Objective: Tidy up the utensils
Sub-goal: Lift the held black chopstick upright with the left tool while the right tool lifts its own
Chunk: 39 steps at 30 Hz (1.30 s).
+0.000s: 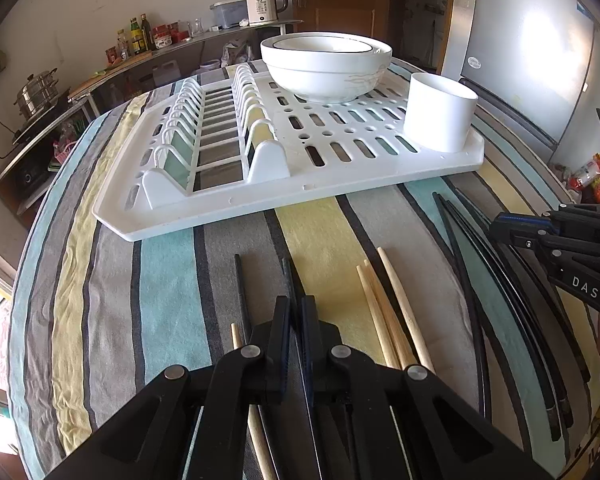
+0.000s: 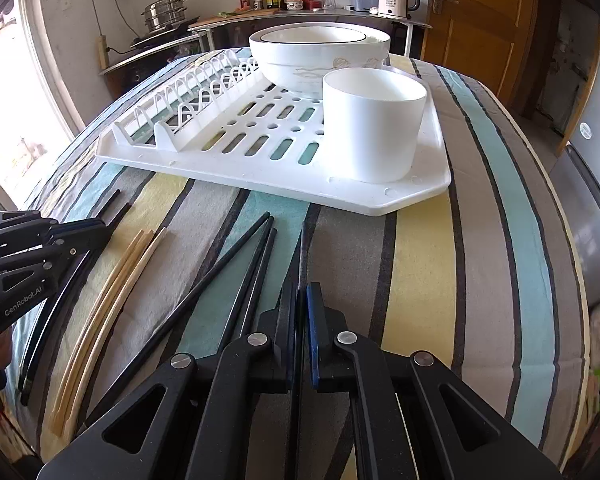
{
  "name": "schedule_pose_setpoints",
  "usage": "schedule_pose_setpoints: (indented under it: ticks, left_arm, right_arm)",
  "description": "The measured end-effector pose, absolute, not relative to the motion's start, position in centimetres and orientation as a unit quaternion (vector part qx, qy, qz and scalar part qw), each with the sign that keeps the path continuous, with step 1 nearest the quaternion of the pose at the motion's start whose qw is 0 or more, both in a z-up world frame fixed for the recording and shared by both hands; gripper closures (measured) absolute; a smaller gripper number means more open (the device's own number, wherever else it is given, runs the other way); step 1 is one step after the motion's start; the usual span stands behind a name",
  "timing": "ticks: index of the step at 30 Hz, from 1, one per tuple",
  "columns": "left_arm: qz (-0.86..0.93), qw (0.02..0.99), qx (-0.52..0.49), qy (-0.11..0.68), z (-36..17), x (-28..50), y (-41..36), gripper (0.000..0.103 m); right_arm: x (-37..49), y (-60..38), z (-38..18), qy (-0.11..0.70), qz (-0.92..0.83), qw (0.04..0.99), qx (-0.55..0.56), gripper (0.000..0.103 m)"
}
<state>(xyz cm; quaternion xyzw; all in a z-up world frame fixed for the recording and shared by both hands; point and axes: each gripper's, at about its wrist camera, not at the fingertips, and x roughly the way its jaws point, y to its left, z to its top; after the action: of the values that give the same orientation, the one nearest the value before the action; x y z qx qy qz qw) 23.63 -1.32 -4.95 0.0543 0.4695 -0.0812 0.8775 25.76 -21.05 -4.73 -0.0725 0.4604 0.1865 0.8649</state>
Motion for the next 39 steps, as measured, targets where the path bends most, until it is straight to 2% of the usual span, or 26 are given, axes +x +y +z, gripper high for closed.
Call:
schedule_pose_setpoints:
  ticks: [10, 26, 39]
  left_arm:
    - [-0.105, 0.883, 0.033, 0.457, -3.4, 22.5, -1.1, 0.098]
    - [-0.132, 0.92, 0.014, 0.368, 5.0, 18.8, -0.6, 0.099]
    - [-0.164, 0.939, -0.007, 0.302, 10.0, 15.1, -0.1, 0.099]
  right_arm:
    - [23.3, -21.9, -2.2, 0.419, 0.185, 0.886, -0.065, 0.098]
    - [19.3, -23.6, 4.9, 0.32, 0.185, 0.928, -0.031, 0.098]
    - [16.3, -24.3, 7.9, 0.274, 0.187, 0.943, -0.012, 0.098]
